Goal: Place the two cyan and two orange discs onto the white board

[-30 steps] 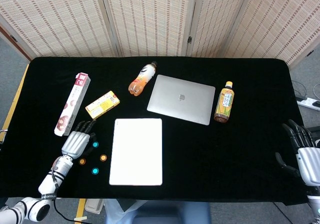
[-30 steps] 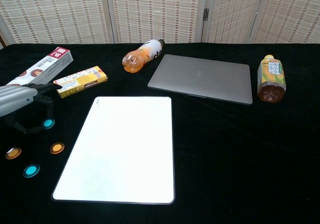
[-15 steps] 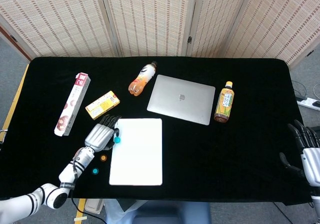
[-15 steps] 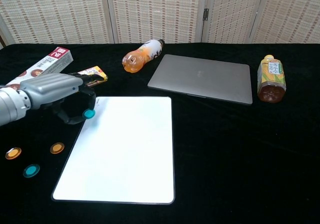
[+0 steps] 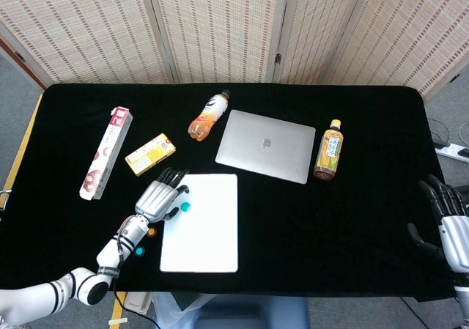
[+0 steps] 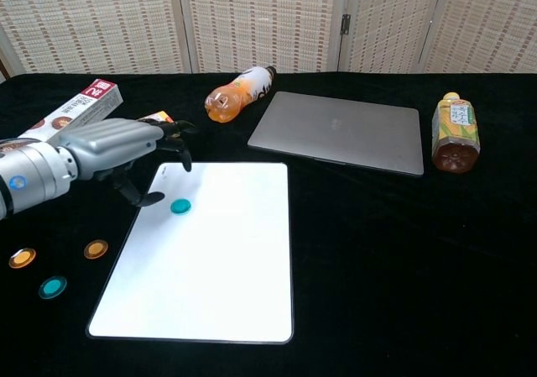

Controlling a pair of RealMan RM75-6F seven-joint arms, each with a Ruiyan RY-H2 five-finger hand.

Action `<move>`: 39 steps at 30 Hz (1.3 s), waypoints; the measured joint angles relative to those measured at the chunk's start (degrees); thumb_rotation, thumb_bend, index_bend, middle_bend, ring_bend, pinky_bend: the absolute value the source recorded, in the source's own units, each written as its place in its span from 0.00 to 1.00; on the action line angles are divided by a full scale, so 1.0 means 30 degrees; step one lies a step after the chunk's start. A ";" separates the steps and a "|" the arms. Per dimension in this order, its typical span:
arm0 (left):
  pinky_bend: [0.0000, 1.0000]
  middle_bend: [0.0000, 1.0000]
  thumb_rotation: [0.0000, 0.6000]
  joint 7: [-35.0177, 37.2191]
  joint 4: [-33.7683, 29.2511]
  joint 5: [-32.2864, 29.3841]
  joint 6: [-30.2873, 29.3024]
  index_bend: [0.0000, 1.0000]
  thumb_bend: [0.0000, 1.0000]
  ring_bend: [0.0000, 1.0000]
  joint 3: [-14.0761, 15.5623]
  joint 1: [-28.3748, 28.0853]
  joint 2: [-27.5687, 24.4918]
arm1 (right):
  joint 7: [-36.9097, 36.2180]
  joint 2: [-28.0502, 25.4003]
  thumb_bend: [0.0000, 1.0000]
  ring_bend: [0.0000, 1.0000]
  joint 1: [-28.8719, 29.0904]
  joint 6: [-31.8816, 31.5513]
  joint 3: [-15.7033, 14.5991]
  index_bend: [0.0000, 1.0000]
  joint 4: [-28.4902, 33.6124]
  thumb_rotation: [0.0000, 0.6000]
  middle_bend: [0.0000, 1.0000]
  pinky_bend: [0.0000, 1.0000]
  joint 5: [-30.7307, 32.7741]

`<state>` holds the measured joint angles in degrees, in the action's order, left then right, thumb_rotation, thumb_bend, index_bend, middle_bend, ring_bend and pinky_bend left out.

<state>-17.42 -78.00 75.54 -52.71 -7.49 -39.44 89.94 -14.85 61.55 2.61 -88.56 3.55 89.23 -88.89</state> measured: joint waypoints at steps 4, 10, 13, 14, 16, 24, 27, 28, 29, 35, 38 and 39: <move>0.00 0.00 1.00 0.0216 -0.0924 0.1044 -0.1109 0.43 0.43 0.00 0.0868 0.0723 -0.1164 | 0.0160 -0.0025 0.43 0.00 0.0089 0.0090 0.0015 0.00 0.0138 1.00 0.00 0.00 -0.0054; 0.00 0.00 1.00 0.1371 -0.1844 0.2604 -0.2798 0.45 0.43 0.00 0.2324 0.2025 -0.2502 | 0.0444 -0.0037 0.43 0.00 0.0267 0.0219 0.0004 0.00 0.0375 1.00 0.00 0.00 -0.0274; 0.00 0.00 1.00 0.1846 -0.1983 0.3289 -0.3638 0.45 0.43 0.00 0.2933 0.2731 -0.2846 | 0.0530 -0.0005 0.43 0.00 0.0342 0.0286 -0.0015 0.00 0.0442 1.00 0.00 0.00 -0.0354; 0.00 0.00 1.00 0.1940 -0.2017 0.3480 -0.3883 0.45 0.43 0.00 0.3122 0.2936 -0.2939 | 0.0553 0.0003 0.43 0.00 0.0353 0.0298 -0.0030 0.00 0.0457 1.00 0.00 0.00 -0.0375; 0.00 0.00 1.00 0.2111 -0.2076 0.3882 -0.4405 0.45 0.43 0.00 0.3555 0.3402 -0.3135 | 0.0580 0.0012 0.43 0.00 0.0365 0.0305 -0.0046 0.00 0.0470 1.00 0.00 0.00 -0.0397; 0.00 0.00 1.00 0.2436 -0.2073 0.4451 -0.5413 0.44 0.42 0.00 0.4578 0.4778 -0.3589 | 0.0675 0.0047 0.43 0.00 0.0441 0.0346 -0.0098 0.00 0.0496 1.00 0.00 0.00 -0.0512; 0.00 0.00 1.00 0.2494 -0.1878 0.4473 -0.5554 0.44 0.42 0.00 0.4818 0.5189 -0.3620 | 0.0713 0.0048 0.43 0.00 0.0458 0.0331 -0.0120 0.00 0.0513 1.00 0.00 0.00 -0.0575; 0.00 0.00 1.00 0.2517 -0.1811 0.4481 -0.5589 0.44 0.42 0.00 0.4919 0.5346 -0.3611 | 0.0722 0.0048 0.43 0.00 0.0462 0.0331 -0.0129 0.00 0.0517 1.00 0.00 0.00 -0.0583; 0.00 0.00 1.00 0.2533 -0.1755 0.4498 -0.5621 0.44 0.42 0.00 0.4993 0.5460 -0.3594 | 0.0732 0.0044 0.43 0.00 0.0469 0.0341 -0.0137 0.00 0.0523 1.00 0.00 0.00 -0.0587; 0.00 0.00 1.00 0.2771 -0.1409 0.4771 -0.5663 0.44 0.42 0.00 0.5383 0.5903 -0.3382 | 0.0746 0.0036 0.43 0.00 0.0502 0.0299 -0.0141 0.00 0.0531 1.00 0.00 0.00 -0.0664; 0.00 0.00 1.00 0.2738 -0.1183 0.4989 -0.5722 0.44 0.42 0.00 0.5471 0.6084 -0.3223 | 0.0750 0.0034 0.43 0.00 0.0510 0.0271 -0.0174 0.00 0.0531 1.00 0.00 0.00 -0.0734; 0.00 0.00 1.00 0.2734 -0.1145 0.5024 -0.5747 0.44 0.42 0.00 0.5482 0.6135 -0.3171 | 0.0737 0.0035 0.43 0.00 0.0503 0.0253 -0.0183 0.00 0.0527 1.00 0.00 0.00 -0.0740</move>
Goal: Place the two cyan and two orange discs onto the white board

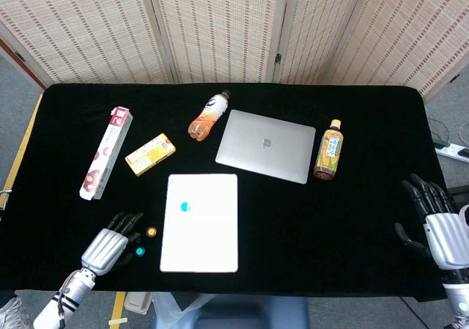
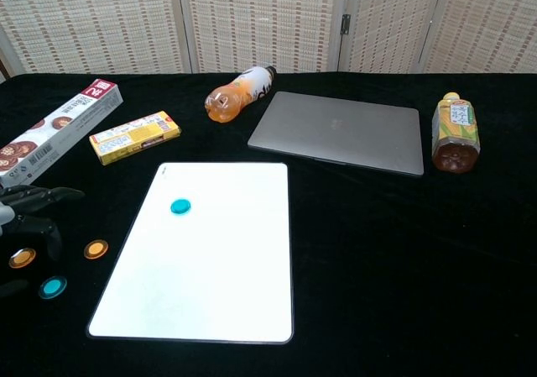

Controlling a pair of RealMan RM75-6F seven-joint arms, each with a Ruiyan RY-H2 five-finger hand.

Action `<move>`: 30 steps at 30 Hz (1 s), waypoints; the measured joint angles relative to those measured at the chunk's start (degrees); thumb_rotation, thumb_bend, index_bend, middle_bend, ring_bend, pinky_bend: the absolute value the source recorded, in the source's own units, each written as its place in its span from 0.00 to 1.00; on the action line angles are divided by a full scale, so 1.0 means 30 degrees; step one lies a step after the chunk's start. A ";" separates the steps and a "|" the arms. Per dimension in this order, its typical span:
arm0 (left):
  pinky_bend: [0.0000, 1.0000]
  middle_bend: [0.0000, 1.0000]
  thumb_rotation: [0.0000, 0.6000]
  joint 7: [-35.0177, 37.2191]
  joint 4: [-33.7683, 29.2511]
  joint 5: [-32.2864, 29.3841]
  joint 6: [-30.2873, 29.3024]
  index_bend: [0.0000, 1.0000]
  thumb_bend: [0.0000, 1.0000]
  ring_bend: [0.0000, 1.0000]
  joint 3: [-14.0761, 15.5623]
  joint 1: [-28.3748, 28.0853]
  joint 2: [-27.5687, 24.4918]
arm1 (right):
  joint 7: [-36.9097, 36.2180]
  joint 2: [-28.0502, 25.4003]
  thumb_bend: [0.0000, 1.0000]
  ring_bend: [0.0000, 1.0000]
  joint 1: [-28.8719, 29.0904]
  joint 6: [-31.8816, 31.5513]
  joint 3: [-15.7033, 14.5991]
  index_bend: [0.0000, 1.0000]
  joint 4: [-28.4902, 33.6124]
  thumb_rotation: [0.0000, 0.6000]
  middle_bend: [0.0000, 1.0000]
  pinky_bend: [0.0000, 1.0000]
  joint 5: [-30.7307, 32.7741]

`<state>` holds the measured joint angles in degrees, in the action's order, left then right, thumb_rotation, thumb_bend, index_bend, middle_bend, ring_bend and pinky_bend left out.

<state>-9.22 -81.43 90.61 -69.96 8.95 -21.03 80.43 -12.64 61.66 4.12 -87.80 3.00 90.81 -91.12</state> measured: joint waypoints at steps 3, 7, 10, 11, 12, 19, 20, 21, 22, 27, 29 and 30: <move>0.00 0.00 1.00 0.0133 0.0244 0.0117 -0.0056 0.44 0.41 0.00 0.0034 0.0230 0.0243 | -0.0041 0.0016 0.43 0.00 -0.0028 -0.0040 -0.0031 0.00 -0.0042 1.00 0.00 0.00 -0.0008; 0.00 0.00 1.00 0.0077 0.0623 0.0197 -0.0034 0.44 0.40 0.00 0.0011 0.0382 0.0606 | -0.0143 0.0052 0.43 0.00 -0.0065 -0.0075 -0.0066 0.00 -0.0142 1.00 0.00 0.00 0.0004; 0.00 0.00 1.00 -0.0032 0.0913 0.0231 0.0043 0.43 0.40 0.00 -0.0062 0.0434 0.0903 | -0.0192 0.0066 0.43 0.00 -0.0074 -0.0088 -0.0087 0.00 -0.0199 1.00 0.00 0.00 -0.0003; 0.00 0.00 1.00 -0.0074 0.0997 0.0238 0.0074 0.43 0.40 0.00 -0.0090 0.0445 0.0995 | -0.0205 0.0071 0.43 0.00 -0.0081 -0.0115 -0.0091 0.00 -0.0211 1.00 0.00 0.00 -0.0017; 0.00 0.00 1.00 -0.0107 0.1077 0.0238 0.0118 0.42 0.40 0.00 -0.0120 0.0452 0.1083 | -0.0211 0.0071 0.43 0.00 -0.0086 -0.0130 -0.0093 0.00 -0.0220 1.00 0.00 0.00 -0.0019; 0.00 0.00 1.00 -0.0643 0.1487 0.0137 0.0408 0.42 0.40 0.00 -0.0247 0.0595 0.1476 | -0.0193 0.0043 0.43 0.00 -0.0155 -0.0209 -0.0127 0.00 -0.0213 1.00 0.00 0.00 0.0001; 0.00 0.00 1.00 -0.0628 0.1512 0.0111 0.0435 0.42 0.40 0.00 -0.0255 0.0621 0.1503 | -0.0201 0.0044 0.43 0.00 -0.0165 -0.0209 -0.0131 0.00 -0.0217 1.00 0.00 0.00 0.0022; 0.00 0.00 1.00 -0.0608 0.1541 0.0086 0.0470 0.42 0.40 0.00 -0.0262 0.0638 0.1527 | -0.0203 0.0045 0.43 0.00 -0.0168 -0.0209 -0.0136 0.00 -0.0223 1.00 0.00 0.00 0.0022; 0.00 0.00 1.00 -0.0574 0.1593 0.0058 0.0511 0.42 0.40 0.00 -0.0275 0.0658 0.1566 | -0.0199 0.0045 0.43 0.00 -0.0170 -0.0215 -0.0140 0.00 -0.0224 1.00 0.00 0.00 0.0010; 0.00 0.00 1.00 -0.0419 0.1905 -0.0022 0.0647 0.43 0.40 0.00 -0.0372 0.0704 0.1798 | -0.0156 0.0037 0.43 0.00 -0.0168 -0.0258 -0.0153 0.00 -0.0198 1.00 0.00 0.00 -0.0058; 0.00 0.00 1.00 -0.0456 0.1985 -0.0025 0.0668 0.43 0.40 0.00 -0.0403 0.0733 0.1864 | -0.0153 0.0026 0.43 0.00 -0.0179 -0.0292 -0.0158 0.00 -0.0170 1.00 0.00 0.00 -0.0075; 0.00 0.00 1.00 -0.0501 0.1992 -0.0024 0.0668 0.43 0.40 0.00 -0.0410 0.0747 0.1873 | -0.0156 0.0021 0.43 0.00 -0.0186 -0.0309 -0.0160 0.00 -0.0158 1.00 0.00 0.00 -0.0082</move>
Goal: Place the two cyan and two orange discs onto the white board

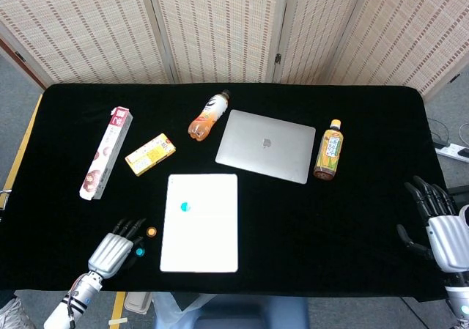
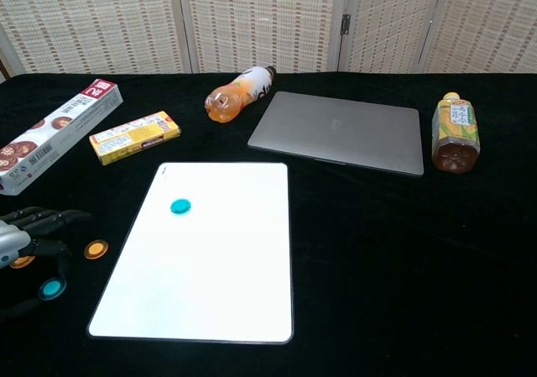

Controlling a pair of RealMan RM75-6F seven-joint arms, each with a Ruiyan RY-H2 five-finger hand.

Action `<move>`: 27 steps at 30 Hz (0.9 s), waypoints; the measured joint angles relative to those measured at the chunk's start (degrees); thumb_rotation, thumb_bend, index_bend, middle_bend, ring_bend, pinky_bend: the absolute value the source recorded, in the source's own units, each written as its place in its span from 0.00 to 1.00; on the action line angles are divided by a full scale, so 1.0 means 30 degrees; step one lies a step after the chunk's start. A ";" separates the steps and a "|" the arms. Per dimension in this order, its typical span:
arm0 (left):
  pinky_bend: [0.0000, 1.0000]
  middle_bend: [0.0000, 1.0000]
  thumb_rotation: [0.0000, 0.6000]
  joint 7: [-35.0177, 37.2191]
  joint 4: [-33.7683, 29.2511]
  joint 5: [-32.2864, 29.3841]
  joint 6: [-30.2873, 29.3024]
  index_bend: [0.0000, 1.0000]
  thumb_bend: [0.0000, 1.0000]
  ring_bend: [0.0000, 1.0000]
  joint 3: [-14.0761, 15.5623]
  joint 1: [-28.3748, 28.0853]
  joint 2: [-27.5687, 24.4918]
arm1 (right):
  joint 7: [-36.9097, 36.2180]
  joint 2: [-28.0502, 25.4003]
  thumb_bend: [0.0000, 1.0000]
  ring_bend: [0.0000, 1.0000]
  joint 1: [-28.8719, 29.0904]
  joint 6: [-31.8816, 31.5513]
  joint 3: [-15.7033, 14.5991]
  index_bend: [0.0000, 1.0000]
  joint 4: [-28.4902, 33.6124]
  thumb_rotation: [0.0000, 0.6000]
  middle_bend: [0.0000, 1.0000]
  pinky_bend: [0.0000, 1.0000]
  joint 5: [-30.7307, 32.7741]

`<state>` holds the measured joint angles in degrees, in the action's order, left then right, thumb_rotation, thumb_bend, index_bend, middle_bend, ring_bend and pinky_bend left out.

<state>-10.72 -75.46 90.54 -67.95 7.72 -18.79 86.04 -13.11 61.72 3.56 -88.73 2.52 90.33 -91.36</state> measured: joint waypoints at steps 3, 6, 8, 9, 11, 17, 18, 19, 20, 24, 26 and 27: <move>0.00 0.00 1.00 -0.0036 0.0019 0.0025 -0.0003 0.43 0.40 0.00 -0.0024 0.0026 0.0028 | 0.0021 0.0001 0.43 0.00 -0.0007 0.0009 -0.0015 0.00 0.0003 1.00 0.00 0.00 -0.0002; 0.00 0.00 1.00 0.0133 0.0204 0.0047 0.0057 0.45 0.40 0.00 -0.0065 0.0021 0.0096 | 0.0017 0.0011 0.43 0.00 -0.0002 0.0010 -0.0021 0.00 0.0003 1.00 0.00 0.00 -0.0013; 0.00 0.00 1.00 0.0222 0.0322 0.0064 0.0056 0.46 0.40 0.00 -0.0106 0.0025 0.0146 | 0.0022 0.0006 0.43 0.00 -0.0010 -0.0015 -0.0022 0.00 0.0007 1.00 0.00 0.00 -0.0020; 0.00 0.00 1.00 0.0267 0.0373 0.0087 0.0024 0.47 0.40 0.00 -0.0121 0.0032 0.0168 | 0.0022 0.0003 0.43 0.00 -0.0013 -0.0023 -0.0020 0.00 0.0009 1.00 0.00 0.00 -0.0021; 0.00 0.00 1.00 0.0372 0.0510 0.0149 -0.0059 0.49 0.40 0.00 -0.0154 0.0050 0.0224 | 0.0026 -0.0012 0.43 0.00 -0.0019 -0.0039 -0.0016 0.00 0.0022 1.00 0.00 0.00 -0.0020; 0.00 0.01 1.00 0.0739 0.0806 0.0253 -0.0137 0.51 0.41 0.00 -0.0208 0.0085 0.0346 | 0.0012 -0.0019 0.43 0.00 -0.0022 -0.0058 -0.0020 0.00 0.0025 1.00 0.00 0.00 -0.0035; 0.00 0.01 1.00 0.0779 0.0819 0.0267 -0.0172 0.51 0.41 0.00 -0.0225 0.0091 0.0346 | 0.0012 -0.0020 0.43 0.00 -0.0024 -0.0061 -0.0022 0.00 0.0025 1.00 0.00 0.00 -0.0037; 0.00 0.01 1.00 0.0837 0.0821 0.0281 -0.0213 0.51 0.41 0.00 -0.0254 0.0095 0.0331 | 0.0015 -0.0021 0.43 0.00 -0.0028 -0.0070 -0.0025 0.00 0.0025 1.00 0.00 0.00 -0.0044; 0.00 0.01 1.00 0.0887 0.0806 0.0288 -0.0237 0.51 0.41 0.00 -0.0278 0.0094 0.0309 | 0.0021 -0.0023 0.43 0.00 -0.0030 -0.0082 -0.0026 0.00 0.0028 1.00 0.00 0.00 -0.0054; 0.00 0.01 1.00 0.0986 0.0675 0.0318 -0.0311 0.51 0.41 0.00 -0.0394 0.0053 0.0130 | 0.0027 -0.0018 0.43 0.00 -0.0030 -0.0068 -0.0032 0.00 0.0032 1.00 0.00 0.00 -0.0044; 0.00 0.01 1.00 0.1026 0.0561 0.0307 -0.0287 0.51 0.41 0.00 -0.0433 0.0021 0.0034 | 0.0033 -0.0014 0.43 0.00 -0.0032 -0.0072 -0.0036 0.00 0.0030 1.00 0.00 0.00 -0.0052; 0.00 0.01 1.00 0.1060 0.0492 0.0304 -0.0275 0.51 0.41 0.00 -0.0451 0.0002 -0.0017 | 0.0034 -0.0013 0.43 0.00 -0.0037 -0.0085 -0.0035 0.00 0.0029 1.00 0.00 0.00 -0.0053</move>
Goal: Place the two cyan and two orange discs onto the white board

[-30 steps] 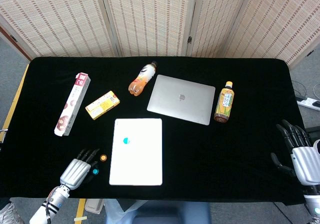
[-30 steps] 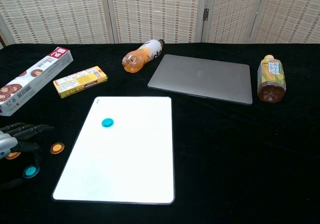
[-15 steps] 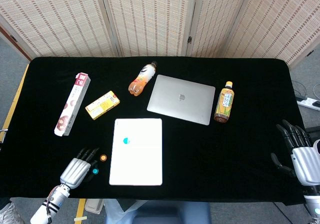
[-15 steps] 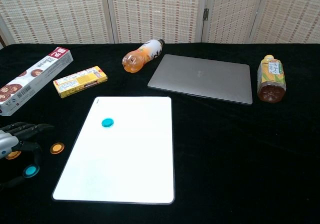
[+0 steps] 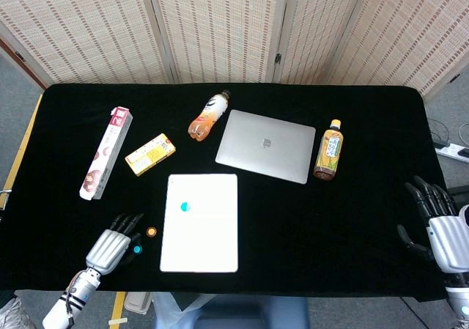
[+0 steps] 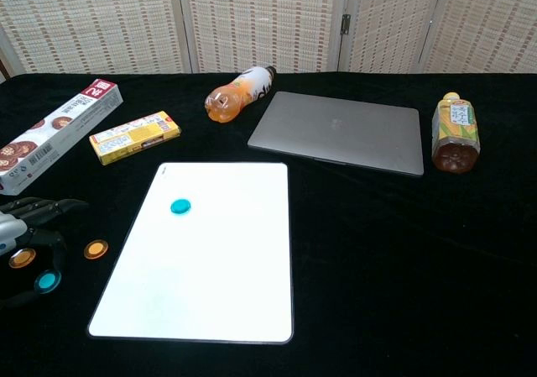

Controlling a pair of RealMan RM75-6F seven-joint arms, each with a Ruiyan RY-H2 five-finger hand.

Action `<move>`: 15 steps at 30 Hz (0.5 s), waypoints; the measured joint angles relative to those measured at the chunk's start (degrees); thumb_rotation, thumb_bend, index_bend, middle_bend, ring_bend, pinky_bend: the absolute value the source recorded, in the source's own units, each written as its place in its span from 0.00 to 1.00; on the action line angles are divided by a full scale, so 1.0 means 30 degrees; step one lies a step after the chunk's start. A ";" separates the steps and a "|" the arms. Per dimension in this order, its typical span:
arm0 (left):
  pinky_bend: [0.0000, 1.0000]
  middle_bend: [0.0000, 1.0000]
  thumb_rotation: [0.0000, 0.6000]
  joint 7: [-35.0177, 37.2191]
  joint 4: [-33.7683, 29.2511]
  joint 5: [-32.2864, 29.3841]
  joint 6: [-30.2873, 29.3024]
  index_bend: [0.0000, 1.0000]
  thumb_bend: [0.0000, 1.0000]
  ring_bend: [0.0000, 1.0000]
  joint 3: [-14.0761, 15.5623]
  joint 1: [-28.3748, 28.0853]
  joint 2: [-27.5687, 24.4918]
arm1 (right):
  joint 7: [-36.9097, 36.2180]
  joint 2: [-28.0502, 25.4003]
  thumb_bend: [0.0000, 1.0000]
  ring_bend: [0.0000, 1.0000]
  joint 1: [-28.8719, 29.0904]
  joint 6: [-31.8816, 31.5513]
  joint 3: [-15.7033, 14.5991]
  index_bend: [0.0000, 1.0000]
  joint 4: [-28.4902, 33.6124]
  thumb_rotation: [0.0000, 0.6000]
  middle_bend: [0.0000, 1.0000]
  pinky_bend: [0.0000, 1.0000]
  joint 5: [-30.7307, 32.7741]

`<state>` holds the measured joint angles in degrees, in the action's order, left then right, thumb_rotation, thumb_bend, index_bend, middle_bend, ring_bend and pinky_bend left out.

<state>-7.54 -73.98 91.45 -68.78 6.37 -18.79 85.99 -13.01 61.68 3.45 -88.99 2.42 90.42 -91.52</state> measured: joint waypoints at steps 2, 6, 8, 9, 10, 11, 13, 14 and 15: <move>0.00 0.01 1.00 0.0097 -0.0219 0.0005 0.0035 0.51 0.41 0.00 -0.0061 -0.0077 -0.0155 | 0.0002 -0.0013 0.43 0.00 -0.0018 -0.0017 0.0003 0.00 0.0001 1.00 0.00 0.00 0.0020; 0.00 0.01 1.00 0.0299 -0.0823 0.0048 0.0131 0.51 0.41 0.00 -0.0309 -0.0388 -0.0547 | -0.0002 -0.0042 0.43 0.00 -0.0049 -0.0072 0.0017 0.00 -0.0002 1.00 0.00 0.00 0.0040; 0.00 0.01 1.00 0.0441 -0.1298 0.0087 0.0242 0.51 0.41 0.00 -0.0525 -0.0679 -0.0817 | -0.0040 -0.0057 0.43 0.00 -0.0077 -0.0104 0.0026 0.00 -0.0017 1.00 0.00 0.00 0.0076; 0.00 0.01 1.00 0.0453 -0.1514 0.0118 0.0283 0.51 0.41 0.00 -0.0656 -0.0843 -0.0936 | -0.0057 -0.0063 0.43 0.00 -0.0089 -0.0118 0.0027 0.00 -0.0028 1.00 0.00 0.00 0.0085; 0.00 0.01 1.00 0.0426 -0.1798 0.0170 0.0340 0.51 0.41 0.00 -0.0853 -0.1083 -0.1072 | -0.0074 -0.0065 0.43 0.00 -0.0098 -0.0128 0.0029 0.00 -0.0040 1.00 0.00 0.00 0.0090; 0.00 0.01 1.00 0.0397 -0.2005 0.0207 0.0401 0.51 0.41 0.00 -0.1000 -0.1272 -0.1154 | -0.0098 -0.0065 0.43 0.00 -0.0104 -0.0138 0.0030 0.00 -0.0065 1.00 0.00 0.00 0.0092; 0.00 0.01 1.00 0.0334 -0.2427 0.0248 0.0678 0.51 0.41 0.00 -0.1345 -0.1755 -0.1301 | -0.0119 -0.0068 0.43 0.00 -0.0111 -0.0144 0.0035 0.00 -0.0099 1.00 0.00 0.00 0.0105; 0.00 0.01 1.00 0.0299 -0.2580 0.0239 0.0862 0.51 0.41 0.00 -0.1498 -0.1974 -0.1346 | -0.0144 -0.0068 0.43 0.00 -0.0118 -0.0151 0.0040 0.00 -0.0120 1.00 0.00 0.00 0.0115; 0.00 0.01 1.00 0.0252 -0.2721 0.0214 0.1077 0.51 0.41 0.00 -0.1661 -0.2205 -0.1381 | -0.0165 -0.0067 0.43 0.00 -0.0123 -0.0156 0.0042 0.00 -0.0137 1.00 0.00 0.00 0.0120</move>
<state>-6.79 -82.14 92.09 -65.55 1.39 -25.40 81.85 -13.50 61.48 3.08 -89.45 2.54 90.01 -91.16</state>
